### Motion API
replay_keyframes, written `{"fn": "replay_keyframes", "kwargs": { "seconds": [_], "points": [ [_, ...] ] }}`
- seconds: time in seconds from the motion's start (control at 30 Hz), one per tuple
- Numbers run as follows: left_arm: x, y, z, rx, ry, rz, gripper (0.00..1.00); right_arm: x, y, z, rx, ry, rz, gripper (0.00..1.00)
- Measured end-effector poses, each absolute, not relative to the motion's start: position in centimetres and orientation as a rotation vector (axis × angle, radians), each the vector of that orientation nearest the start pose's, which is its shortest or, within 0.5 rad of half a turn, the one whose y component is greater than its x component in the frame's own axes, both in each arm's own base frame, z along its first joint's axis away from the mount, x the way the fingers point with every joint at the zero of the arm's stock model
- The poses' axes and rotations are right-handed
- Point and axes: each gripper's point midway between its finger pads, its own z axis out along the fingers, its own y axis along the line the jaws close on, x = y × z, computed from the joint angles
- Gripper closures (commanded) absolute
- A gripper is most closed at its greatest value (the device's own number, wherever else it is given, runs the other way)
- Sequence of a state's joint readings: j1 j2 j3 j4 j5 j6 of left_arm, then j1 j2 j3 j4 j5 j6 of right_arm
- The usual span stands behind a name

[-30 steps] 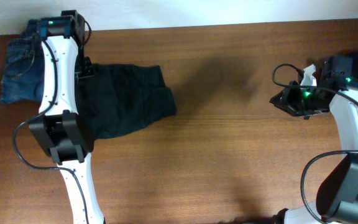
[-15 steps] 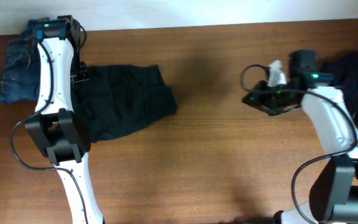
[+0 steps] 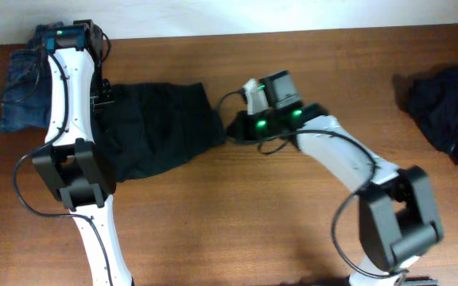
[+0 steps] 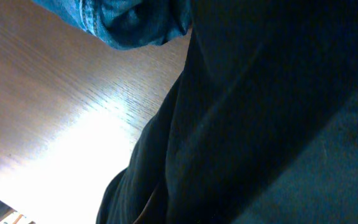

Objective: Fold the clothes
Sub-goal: 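Reach the right gripper to the pants' right side and grasp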

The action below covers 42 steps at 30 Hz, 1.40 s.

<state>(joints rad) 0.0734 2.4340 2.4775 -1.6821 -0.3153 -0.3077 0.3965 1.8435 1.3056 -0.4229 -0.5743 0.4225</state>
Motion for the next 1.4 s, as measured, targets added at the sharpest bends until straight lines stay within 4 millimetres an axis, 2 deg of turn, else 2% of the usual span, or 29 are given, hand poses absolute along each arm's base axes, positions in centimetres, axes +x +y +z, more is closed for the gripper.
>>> {"fn": "replay_keyframes", "kwargs": {
  "seconds": [0.13,0.27,0.37,0.5,0.67,0.83,0.97,1.1,1.27,1.4],
  "points": [
    [44.1,8.6,11.9,-0.577,3.078,0.505,0.99,38.7,30.2,10.1,-0.252,2.582,1.095,0.96],
    [44.1,8.5,11.9,-0.577,3.080,0.501,0.99,38.3,32.6,7.5,-0.275,2.599,1.121,0.96],
    [44.1,8.5,11.9,-0.577,3.079,0.500,0.99,38.1,32.8,5.2,-0.250,2.655,1.058,0.96],
    [44.1,8.5,11.9,-0.577,3.079,0.500,1.00,39.2,32.5,3.7,-0.215,2.670,0.979,0.96],
    [44.1,8.5,11.9,-0.577,3.080,0.501,0.99,40.7,32.5,4.0,-0.206,2.639,0.929,0.96],
    [44.1,8.5,11.9,-0.577,3.080,0.501,0.99,41.5,33.4,5.2,-0.231,2.603,0.964,0.96],
    [44.1,8.5,11.9,-0.577,3.080,0.501,0.99,42.2,34.8,7.7,-0.273,2.544,1.049,0.96],
    [44.1,8.5,11.9,-0.577,3.080,0.501,0.99,43.5,35.5,9.9,-0.284,2.483,1.059,0.96],
    [44.1,8.5,11.9,-0.577,3.080,0.501,0.99,44.5,34.5,8.9,-0.234,2.495,0.957,0.96],
    [44.1,8.5,11.9,-0.577,3.080,0.501,0.99,44.9,33.8,6.3,-0.198,2.539,0.880,0.96]
  ]
}}
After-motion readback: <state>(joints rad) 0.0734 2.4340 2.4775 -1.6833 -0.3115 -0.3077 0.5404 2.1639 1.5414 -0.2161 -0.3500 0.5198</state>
